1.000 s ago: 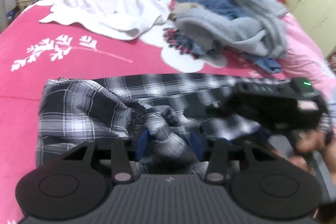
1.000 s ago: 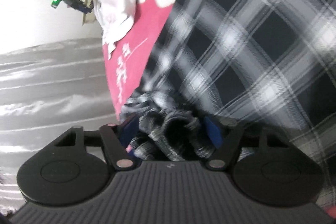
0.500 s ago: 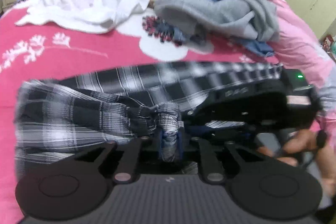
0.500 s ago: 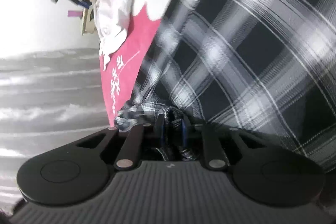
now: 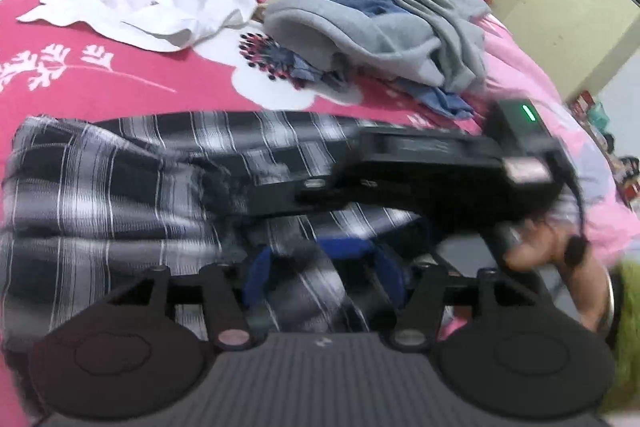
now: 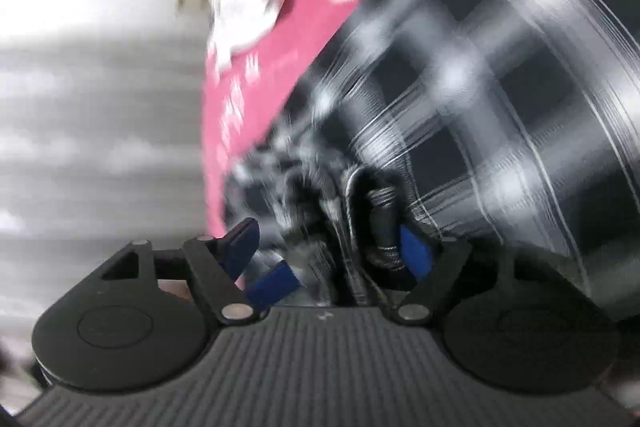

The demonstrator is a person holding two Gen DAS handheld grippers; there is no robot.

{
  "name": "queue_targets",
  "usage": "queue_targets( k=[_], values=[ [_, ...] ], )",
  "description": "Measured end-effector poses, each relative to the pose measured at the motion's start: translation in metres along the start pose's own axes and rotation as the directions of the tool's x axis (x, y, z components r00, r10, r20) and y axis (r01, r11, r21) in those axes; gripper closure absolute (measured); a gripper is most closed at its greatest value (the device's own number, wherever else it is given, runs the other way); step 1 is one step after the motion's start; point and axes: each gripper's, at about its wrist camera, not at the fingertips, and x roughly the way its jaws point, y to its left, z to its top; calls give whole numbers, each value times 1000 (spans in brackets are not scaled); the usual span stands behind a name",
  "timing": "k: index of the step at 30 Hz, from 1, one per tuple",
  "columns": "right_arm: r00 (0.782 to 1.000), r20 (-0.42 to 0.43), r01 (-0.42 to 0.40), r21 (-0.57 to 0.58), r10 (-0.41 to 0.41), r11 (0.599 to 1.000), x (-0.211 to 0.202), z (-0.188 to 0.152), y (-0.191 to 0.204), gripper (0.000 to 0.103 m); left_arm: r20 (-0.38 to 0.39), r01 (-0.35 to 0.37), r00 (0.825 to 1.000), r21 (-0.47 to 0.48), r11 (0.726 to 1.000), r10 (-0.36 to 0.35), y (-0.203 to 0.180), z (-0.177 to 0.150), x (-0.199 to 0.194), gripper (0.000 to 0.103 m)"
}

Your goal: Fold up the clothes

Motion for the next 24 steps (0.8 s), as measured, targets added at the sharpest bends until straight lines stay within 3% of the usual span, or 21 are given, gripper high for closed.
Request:
queue_targets(
  k=[2, 7, 9, 11, 12, 13, 16, 19, 22, 24],
  values=[
    [997, -42, 68, -92, -72, 993, 10, 2, 13, 27, 3, -29, 1000, 52, 998, 29, -4, -12, -10, 44],
    [982, -85, 140, -272, -169, 952, 26, -3, 34, 30, -9, -128, 991, 120, 985, 130, -4, -40, -30, 44],
    [974, -67, 180, -357, -217, 916, 30, -10, 39, 42, -15, -157, 987, 101, 982, 159, -1, -46, -34, 44],
    [964, -44, 218, -439, -264, 872, 34, -18, 44, 70, -5, -180, 983, 73, 981, 181, 1, -49, -39, 44],
    [958, -32, 237, -478, -286, 846, 36, -21, 46, 74, 1, -197, 980, 58, 979, 198, 0, -49, -41, 44],
    [962, -26, 229, -467, -272, 854, 33, -19, 45, 80, 9, -215, 977, 43, 976, 215, 0, -49, -43, 44],
    [974, -9, 202, -435, -228, 878, 19, -13, 39, 85, 82, -304, 948, -44, 952, 306, -4, -44, -55, 44],
    [977, 14, 197, -431, -212, 880, -6, -6, 32, 86, 126, -351, 915, -219, 910, 383, 1, -35, -63, 44],
    [974, 41, 220, -439, -225, 871, -40, 5, 22, 86, 74, -423, 885, -286, 860, 460, 6, -28, -49, 44],
    [969, 60, 240, -452, -239, 859, -65, 15, 14, 86, 13, -480, 864, -275, 833, 503, 3, -25, -29, 45]
  ],
)
